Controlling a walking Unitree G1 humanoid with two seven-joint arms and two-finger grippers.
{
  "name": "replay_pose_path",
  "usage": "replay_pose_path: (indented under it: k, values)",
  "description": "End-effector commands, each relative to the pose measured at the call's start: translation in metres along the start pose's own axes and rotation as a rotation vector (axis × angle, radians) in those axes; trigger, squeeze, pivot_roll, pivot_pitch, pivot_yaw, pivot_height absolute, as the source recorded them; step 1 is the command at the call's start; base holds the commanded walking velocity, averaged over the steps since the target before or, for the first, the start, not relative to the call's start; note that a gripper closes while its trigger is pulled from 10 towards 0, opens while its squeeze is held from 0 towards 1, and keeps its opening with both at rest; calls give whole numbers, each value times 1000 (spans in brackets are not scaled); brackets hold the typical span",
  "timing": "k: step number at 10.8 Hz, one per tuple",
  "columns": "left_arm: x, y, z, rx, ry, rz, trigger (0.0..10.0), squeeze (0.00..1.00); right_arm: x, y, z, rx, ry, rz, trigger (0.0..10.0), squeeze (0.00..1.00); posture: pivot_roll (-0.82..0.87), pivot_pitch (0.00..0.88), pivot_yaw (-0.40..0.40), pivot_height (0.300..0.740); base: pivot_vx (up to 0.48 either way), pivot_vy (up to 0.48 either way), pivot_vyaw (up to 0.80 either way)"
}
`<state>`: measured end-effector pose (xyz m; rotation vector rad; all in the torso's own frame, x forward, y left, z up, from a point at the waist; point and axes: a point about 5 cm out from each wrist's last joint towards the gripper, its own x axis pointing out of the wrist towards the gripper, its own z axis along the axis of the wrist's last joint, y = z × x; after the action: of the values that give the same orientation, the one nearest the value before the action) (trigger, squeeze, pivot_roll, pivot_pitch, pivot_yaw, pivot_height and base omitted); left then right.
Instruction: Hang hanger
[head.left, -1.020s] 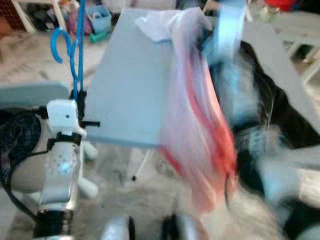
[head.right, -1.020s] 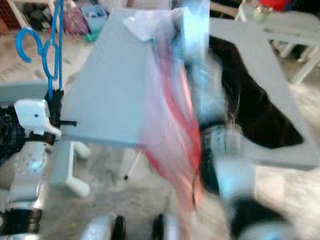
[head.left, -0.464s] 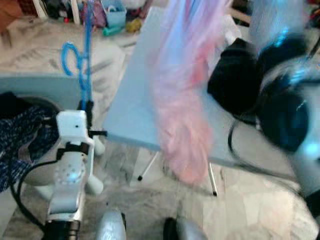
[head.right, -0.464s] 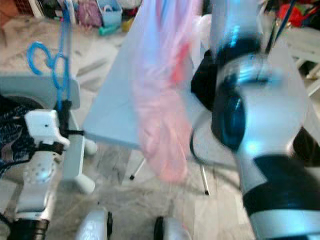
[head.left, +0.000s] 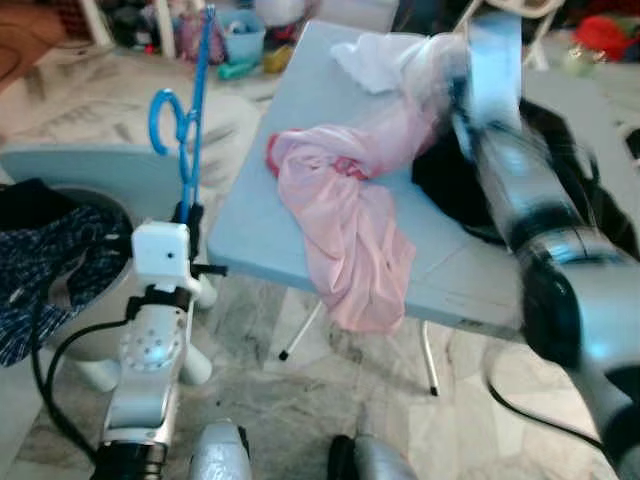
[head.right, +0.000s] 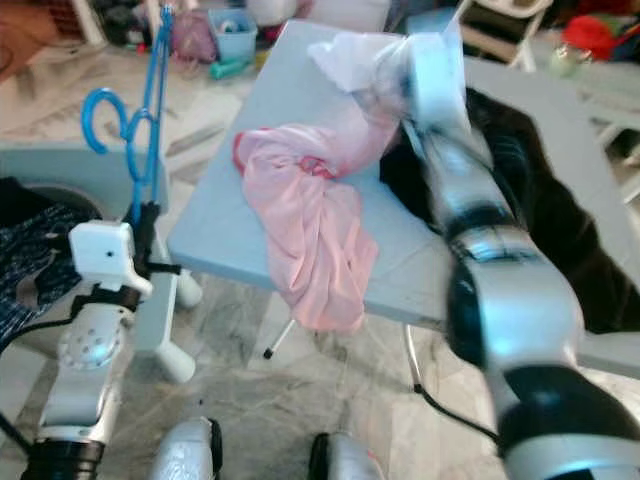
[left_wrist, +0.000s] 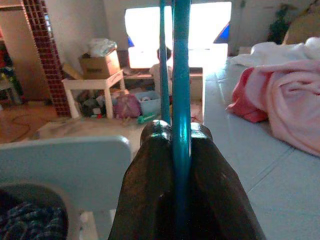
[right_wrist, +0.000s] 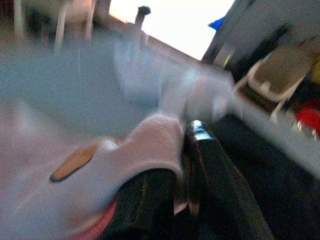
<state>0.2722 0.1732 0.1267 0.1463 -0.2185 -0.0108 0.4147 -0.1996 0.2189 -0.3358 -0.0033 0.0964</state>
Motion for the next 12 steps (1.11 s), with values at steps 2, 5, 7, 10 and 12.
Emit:
replay_pose_path:
  k: [2,5,7,10,12]
  values:
    - [0,-7,1,3,4,-33,10000,0,-12,-14,-28,-162,111,107,10000,1000,132,146,-89,740,0,0,0]
    - [-3,-3,2,45,10,-46,10000,0,-52,-19,-77,-275,181,542,10000,1000,131,172,-67,740,0,0,0]
    - [-3,1,0,56,19,-55,10000,0,-75,-34,-91,-370,257,722,10000,1000,127,170,-60,740,0,0,0]
    - [-1,-6,1,49,14,-70,10000,0,-84,-27,-65,67,68,973,10000,1000,126,161,-60,740,0,0,0]
    - [-2,-8,0,46,16,-76,10000,0,-88,16,-55,432,-119,1029,10000,1000,135,150,-62,740,0,0,0]
